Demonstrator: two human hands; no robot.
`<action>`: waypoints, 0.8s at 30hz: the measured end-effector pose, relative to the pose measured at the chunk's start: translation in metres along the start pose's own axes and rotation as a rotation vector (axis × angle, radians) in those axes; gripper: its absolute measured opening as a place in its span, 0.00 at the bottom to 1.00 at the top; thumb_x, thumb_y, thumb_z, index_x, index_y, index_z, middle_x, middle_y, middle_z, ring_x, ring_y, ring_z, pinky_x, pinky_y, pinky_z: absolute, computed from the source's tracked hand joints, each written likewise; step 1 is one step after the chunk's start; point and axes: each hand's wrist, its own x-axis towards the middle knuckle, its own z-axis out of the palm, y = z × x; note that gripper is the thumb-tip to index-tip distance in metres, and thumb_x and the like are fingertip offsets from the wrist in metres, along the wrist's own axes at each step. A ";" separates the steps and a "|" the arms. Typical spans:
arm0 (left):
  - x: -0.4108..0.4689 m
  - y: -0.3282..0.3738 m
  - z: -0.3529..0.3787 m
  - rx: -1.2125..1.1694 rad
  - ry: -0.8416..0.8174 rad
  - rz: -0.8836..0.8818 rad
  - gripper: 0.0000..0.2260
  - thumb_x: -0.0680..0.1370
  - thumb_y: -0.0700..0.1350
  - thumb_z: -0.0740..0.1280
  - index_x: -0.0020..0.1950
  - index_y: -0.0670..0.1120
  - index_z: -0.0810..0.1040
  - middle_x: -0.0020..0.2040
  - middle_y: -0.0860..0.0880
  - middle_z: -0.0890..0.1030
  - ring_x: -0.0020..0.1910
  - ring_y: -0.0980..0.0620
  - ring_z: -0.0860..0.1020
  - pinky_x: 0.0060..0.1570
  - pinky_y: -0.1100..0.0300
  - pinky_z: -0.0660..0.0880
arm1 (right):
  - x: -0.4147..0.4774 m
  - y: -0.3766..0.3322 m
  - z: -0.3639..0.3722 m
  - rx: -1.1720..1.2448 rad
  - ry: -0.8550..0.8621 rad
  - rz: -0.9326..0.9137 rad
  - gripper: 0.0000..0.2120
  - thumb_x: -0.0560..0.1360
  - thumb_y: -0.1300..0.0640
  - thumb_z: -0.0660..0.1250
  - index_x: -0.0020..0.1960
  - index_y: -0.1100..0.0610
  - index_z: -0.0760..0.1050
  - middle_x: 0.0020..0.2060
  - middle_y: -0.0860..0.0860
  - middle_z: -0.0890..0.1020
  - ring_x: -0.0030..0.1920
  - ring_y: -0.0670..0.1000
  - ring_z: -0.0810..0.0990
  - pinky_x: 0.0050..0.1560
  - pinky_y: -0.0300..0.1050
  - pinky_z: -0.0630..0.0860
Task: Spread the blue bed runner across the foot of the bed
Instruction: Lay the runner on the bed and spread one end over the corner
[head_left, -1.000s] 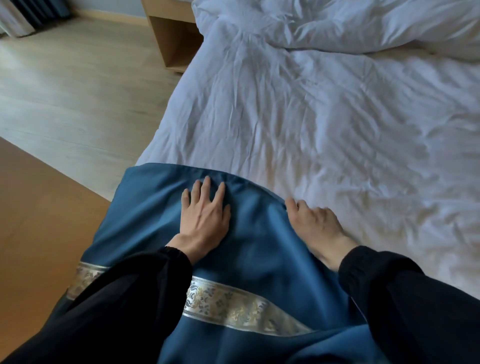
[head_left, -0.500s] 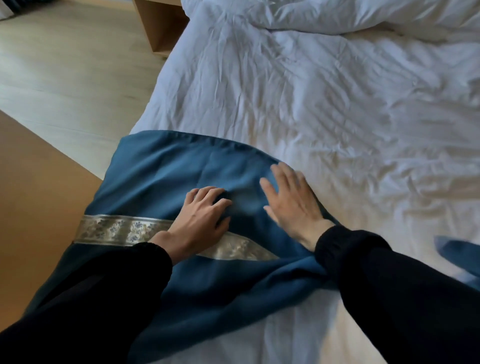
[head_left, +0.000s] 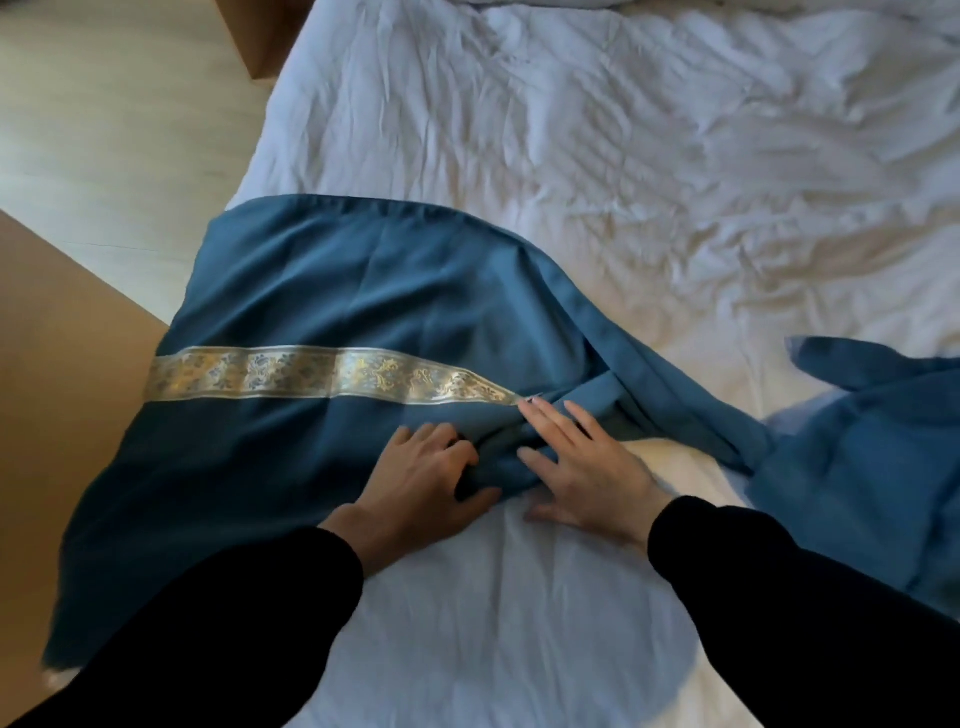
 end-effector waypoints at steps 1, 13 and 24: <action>-0.008 0.006 0.004 0.041 -0.059 -0.006 0.20 0.64 0.64 0.63 0.43 0.49 0.78 0.38 0.50 0.78 0.37 0.48 0.77 0.38 0.55 0.71 | -0.003 -0.002 0.001 -0.014 -0.001 0.022 0.18 0.73 0.45 0.58 0.52 0.58 0.75 0.69 0.67 0.65 0.70 0.63 0.64 0.68 0.61 0.63; -0.069 0.019 0.001 0.076 0.026 0.028 0.20 0.57 0.43 0.70 0.48 0.46 0.74 0.29 0.51 0.77 0.22 0.46 0.74 0.24 0.61 0.64 | -0.046 -0.051 -0.038 0.105 -0.148 0.260 0.23 0.73 0.38 0.55 0.49 0.57 0.73 0.37 0.53 0.81 0.37 0.55 0.78 0.47 0.51 0.72; -0.078 0.057 0.021 0.266 -0.091 0.063 0.35 0.43 0.32 0.71 0.49 0.47 0.72 0.31 0.49 0.73 0.21 0.48 0.71 0.22 0.62 0.53 | -0.069 -0.062 -0.014 -0.086 0.059 0.423 0.15 0.62 0.61 0.76 0.45 0.60 0.73 0.41 0.59 0.77 0.40 0.60 0.76 0.38 0.51 0.74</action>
